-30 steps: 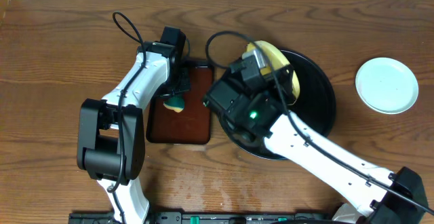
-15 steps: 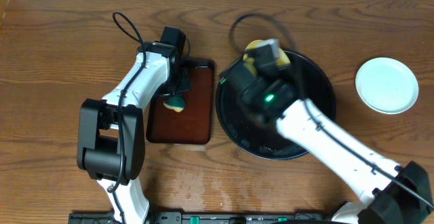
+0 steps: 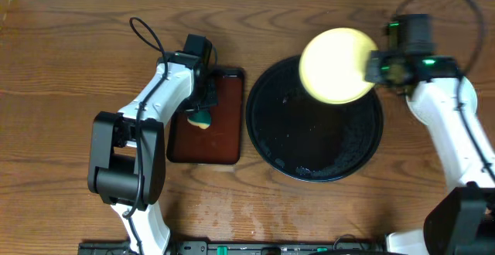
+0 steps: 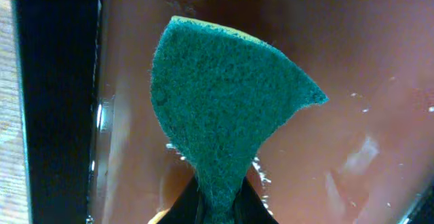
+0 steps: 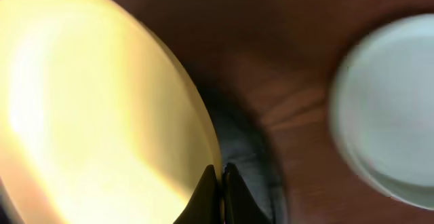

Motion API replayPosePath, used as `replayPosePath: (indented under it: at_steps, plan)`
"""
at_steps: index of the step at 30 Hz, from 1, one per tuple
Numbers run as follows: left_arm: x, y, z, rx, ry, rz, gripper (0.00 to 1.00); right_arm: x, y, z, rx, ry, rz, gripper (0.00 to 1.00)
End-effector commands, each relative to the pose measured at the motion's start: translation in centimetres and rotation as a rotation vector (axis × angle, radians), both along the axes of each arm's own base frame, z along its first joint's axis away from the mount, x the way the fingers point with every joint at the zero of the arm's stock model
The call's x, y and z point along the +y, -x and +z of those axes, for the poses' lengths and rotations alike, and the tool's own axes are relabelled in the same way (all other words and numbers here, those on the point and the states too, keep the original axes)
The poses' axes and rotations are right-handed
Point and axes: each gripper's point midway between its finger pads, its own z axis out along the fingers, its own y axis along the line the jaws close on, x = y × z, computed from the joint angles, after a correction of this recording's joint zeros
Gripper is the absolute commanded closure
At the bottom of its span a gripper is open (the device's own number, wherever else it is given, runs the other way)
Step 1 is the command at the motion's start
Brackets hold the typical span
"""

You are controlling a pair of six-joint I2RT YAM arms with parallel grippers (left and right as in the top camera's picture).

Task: Clean dirty plates on tray and stack at the side
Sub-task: 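Carry the yellow plate right and set it on the pale blue stack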

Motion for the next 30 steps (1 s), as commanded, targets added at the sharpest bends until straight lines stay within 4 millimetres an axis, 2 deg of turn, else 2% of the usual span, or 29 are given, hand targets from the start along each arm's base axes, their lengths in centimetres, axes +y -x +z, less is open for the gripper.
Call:
replayPosePath:
  at_steps: [1, 2, 4, 7, 10, 15, 18, 24, 28, 29, 30]
  plan:
    - [0.4, 0.0, -0.3, -0.001, -0.021, -0.009, 0.92, -6.8, 0.7, 0.8, -0.031, -0.084, -0.136, 0.99]
    - [0.4, -0.1, -0.3, -0.005, -0.019, -0.009, 0.92, -10.6, 1.6, 0.8, -0.033, -0.077, -0.231, 0.99]
    - [0.3, -0.1, -0.3, -0.006, -0.016, -0.010, 0.92, -14.5, 2.9, 0.6, -0.027, -0.049, -0.335, 0.99]
    - [0.0, -0.1, -0.3, -0.003, 0.000, -0.012, 0.92, -19.2, 5.3, 0.3, -0.014, -0.015, -0.467, 0.99]
    - [-0.2, -0.1, -0.3, -0.004, -0.001, -0.017, 0.92, -22.0, 7.1, -0.3, -0.003, -0.011, -0.541, 0.99]
    - [-0.6, -0.4, -0.2, -0.019, 0.002, -0.025, 0.92, -23.7, 8.5, -1.9, 0.004, -0.009, -0.596, 0.99]
    - [-0.7, -0.4, -0.2, -0.023, 0.003, -0.030, 0.92, -24.8, 9.2, -3.9, 0.000, 0.051, -0.635, 0.99]
    - [-0.7, -0.6, -0.2, -0.029, 0.003, -0.029, 0.92, -24.6, 8.8, -6.3, -0.054, 0.045, -0.633, 0.99]
    - [-0.8, -0.8, -0.2, -0.037, 0.006, -0.030, 0.92, -24.7, 8.6, -6.9, -0.083, 0.048, -0.640, 0.99]
    - [-0.8, -0.8, -0.2, -0.038, 0.006, -0.030, 0.92, -24.7, 8.6, -6.8, -0.088, 0.050, -0.640, 0.98]
    - [-0.8, -0.9, -0.2, -0.040, 0.006, -0.030, 0.92, -24.8, 8.4, -6.7, -0.097, 0.053, -0.639, 0.92]
